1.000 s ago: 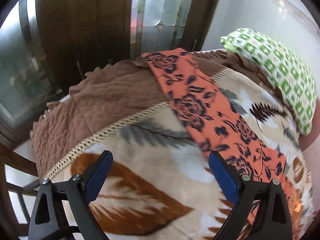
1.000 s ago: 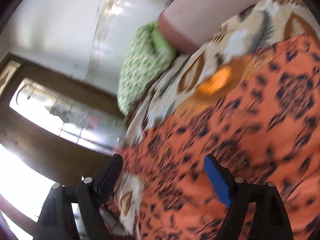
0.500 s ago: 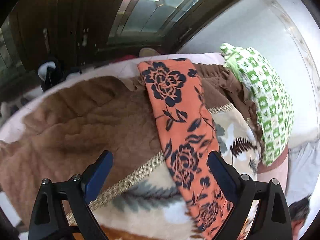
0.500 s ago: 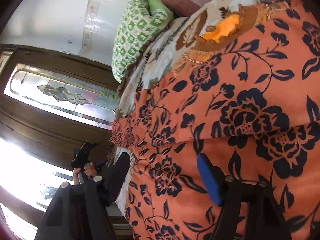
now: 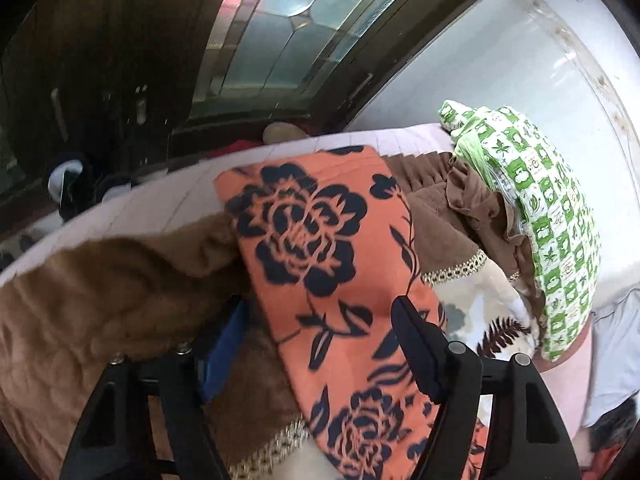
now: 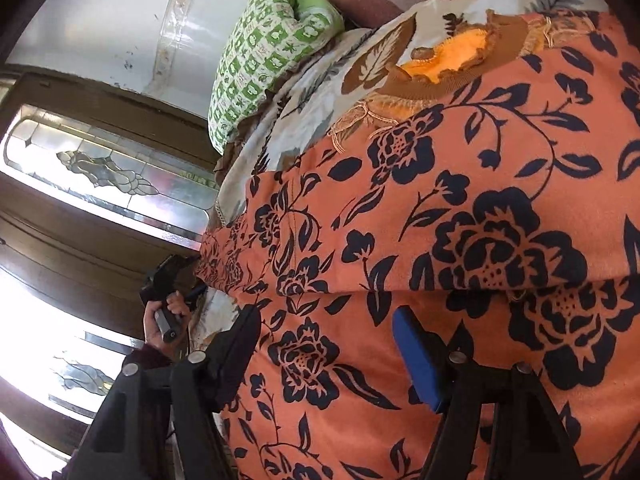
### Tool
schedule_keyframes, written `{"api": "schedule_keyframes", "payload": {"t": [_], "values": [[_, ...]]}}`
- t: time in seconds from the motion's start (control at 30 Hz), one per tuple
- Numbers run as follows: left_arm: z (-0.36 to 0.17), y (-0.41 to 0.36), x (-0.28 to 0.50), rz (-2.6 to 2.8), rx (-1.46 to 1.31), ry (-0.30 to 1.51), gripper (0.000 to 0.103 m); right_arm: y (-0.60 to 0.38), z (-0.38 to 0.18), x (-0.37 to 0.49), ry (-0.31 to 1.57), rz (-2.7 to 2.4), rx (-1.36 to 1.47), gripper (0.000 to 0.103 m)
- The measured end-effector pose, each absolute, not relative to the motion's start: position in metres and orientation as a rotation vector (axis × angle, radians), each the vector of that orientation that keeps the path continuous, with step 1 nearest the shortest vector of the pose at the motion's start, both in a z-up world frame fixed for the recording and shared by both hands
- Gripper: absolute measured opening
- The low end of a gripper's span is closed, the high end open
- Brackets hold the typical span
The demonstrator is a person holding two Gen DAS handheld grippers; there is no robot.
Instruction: Fold small clothes
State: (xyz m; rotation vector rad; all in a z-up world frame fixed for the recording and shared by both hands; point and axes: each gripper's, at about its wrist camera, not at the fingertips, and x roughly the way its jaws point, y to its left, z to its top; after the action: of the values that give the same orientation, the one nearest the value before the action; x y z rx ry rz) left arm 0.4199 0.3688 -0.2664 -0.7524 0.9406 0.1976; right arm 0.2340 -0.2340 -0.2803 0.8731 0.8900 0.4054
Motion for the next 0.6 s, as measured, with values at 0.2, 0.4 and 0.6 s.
{"api": "schedule_keyframes", "payload": {"t": [0.2,0.4,0.6], "values": [[-0.265,0.369,0.425,0.239,-0.706,0.945,0.004,-0.242,-0.282,0.238,0.880,0.375,0.887,0.071],[-0.194,0.317,0.412,0.100,-0.576,0.804,0.004,-0.261,-0.277,0.234,0.827,0.321,0.912,0.071],[-0.111,0.212,0.381,-0.128,-0.375,0.752,0.004,-0.307,-0.263,0.220,0.717,0.225,0.998,0.071]]}}
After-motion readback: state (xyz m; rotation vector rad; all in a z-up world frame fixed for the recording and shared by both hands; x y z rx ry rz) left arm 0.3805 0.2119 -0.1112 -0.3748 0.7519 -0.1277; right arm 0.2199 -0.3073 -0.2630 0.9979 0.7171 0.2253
